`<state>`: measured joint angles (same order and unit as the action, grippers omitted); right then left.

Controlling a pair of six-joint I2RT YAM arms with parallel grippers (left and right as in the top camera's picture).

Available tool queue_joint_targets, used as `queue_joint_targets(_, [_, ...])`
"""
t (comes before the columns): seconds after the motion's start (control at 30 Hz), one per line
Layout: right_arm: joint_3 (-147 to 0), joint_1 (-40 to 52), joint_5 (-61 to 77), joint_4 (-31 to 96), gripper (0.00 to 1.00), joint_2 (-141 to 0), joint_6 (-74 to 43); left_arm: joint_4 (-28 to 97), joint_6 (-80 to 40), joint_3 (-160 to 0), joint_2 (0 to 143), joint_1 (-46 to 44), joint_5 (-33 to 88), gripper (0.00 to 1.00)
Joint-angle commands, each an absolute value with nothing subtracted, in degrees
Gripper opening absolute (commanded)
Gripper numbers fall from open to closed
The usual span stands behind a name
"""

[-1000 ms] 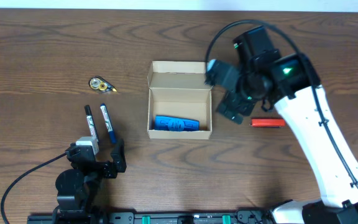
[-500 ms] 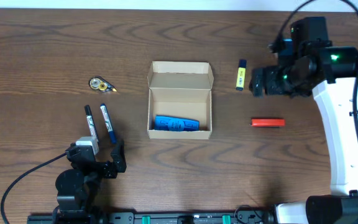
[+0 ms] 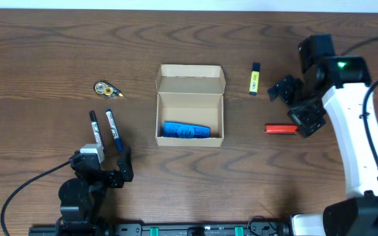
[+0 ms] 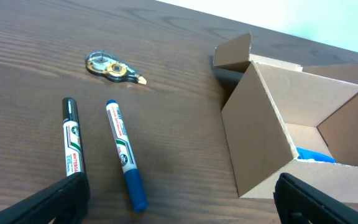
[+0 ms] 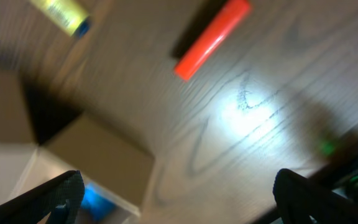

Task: Pack container
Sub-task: 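Grasp the red object with the right gripper and lift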

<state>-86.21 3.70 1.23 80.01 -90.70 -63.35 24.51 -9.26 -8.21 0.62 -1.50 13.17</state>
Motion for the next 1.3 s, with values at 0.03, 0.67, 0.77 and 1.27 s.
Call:
queue_joint_targets(0.03, [-79.8, 3.4, -5.3, 76.5, 0.99, -91.2, -84.2, 24.6, -10.1, -7.1, 0.3, -1.1, 13.5, 0.95])
queue_joint_targets(0.67, [-62.4, 0.3, -13.2, 57.0, 0.98, -93.2, -92.4, 24.6, -10.1, -7.1, 0.3, -1.1, 13.5, 0.95])
queue_joint_targets(0.77, [-62.5, -1.1, -13.3, 54.3, 0.97, -95.0, -89.4, 24.6, -10.1, -7.1, 0.3, -1.1, 13.5, 0.95])
queue_joint_targets(1.27, [-62.5, -2.6, -13.3, 47.4, 0.91, -105.2, -86.2, 24.6, -10.1, -7.1, 0.3, -1.1, 13.5, 0.95])
